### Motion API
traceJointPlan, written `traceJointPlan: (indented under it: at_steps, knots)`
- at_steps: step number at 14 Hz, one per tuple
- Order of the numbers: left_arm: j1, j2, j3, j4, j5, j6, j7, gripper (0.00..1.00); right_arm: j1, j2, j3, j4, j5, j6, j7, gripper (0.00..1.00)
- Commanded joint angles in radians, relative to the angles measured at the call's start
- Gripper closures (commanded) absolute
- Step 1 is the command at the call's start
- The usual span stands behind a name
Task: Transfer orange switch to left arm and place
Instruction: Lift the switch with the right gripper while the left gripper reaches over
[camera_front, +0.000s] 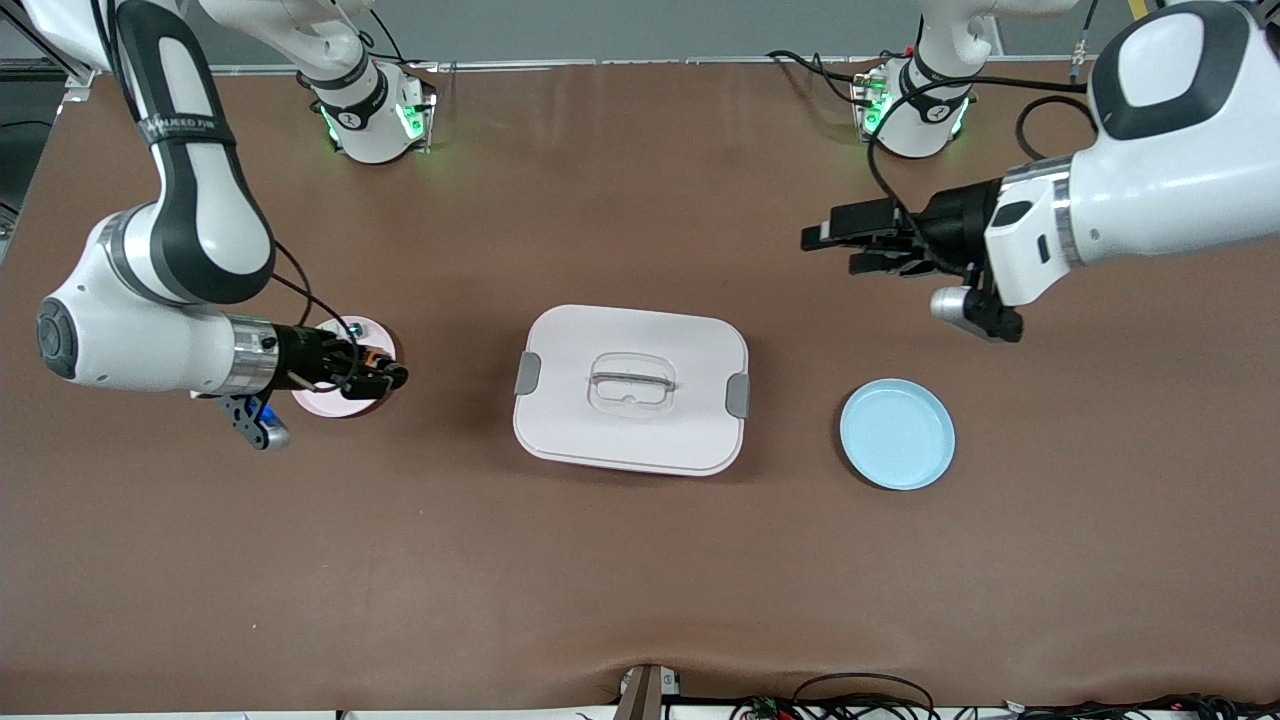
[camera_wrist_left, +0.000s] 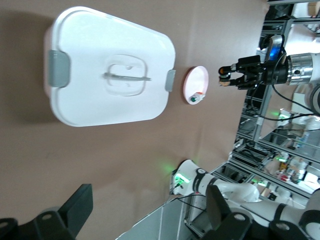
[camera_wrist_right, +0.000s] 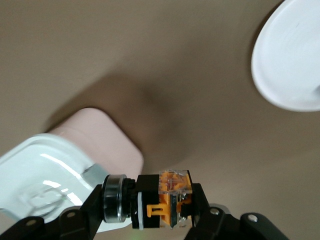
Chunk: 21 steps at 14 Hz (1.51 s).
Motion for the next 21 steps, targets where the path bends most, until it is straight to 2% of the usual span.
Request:
traceJointPlan:
  at_steps: [1,3,7,11,16,21]
  knots:
    - [-0.054,0.006,0.001,-0.035,-0.088,0.114,-0.010,0.00,0.049,0.014,-0.005,0.079,0.079,-0.016,0.236,1.00]
    - [-0.100,0.018,-0.002,-0.041,-0.136,0.203,-0.019,0.00,0.073,0.016,-0.005,0.108,0.166,-0.012,0.388,1.00]
    - [-0.173,0.032,-0.002,-0.040,-0.171,0.339,-0.094,0.00,0.156,0.020,-0.007,0.168,0.171,0.001,0.644,1.00]
    - [-0.204,0.050,-0.002,-0.035,-0.204,0.409,-0.107,0.00,0.216,0.060,-0.007,0.260,0.166,0.004,0.891,1.00]
    - [-0.247,0.072,-0.002,-0.034,-0.207,0.488,-0.119,0.00,0.285,0.140,-0.007,0.390,0.168,0.048,1.065,1.00]
    - [-0.273,0.089,-0.002,-0.034,-0.207,0.547,-0.131,0.00,0.337,0.198,-0.009,0.487,0.166,0.051,1.154,1.00]
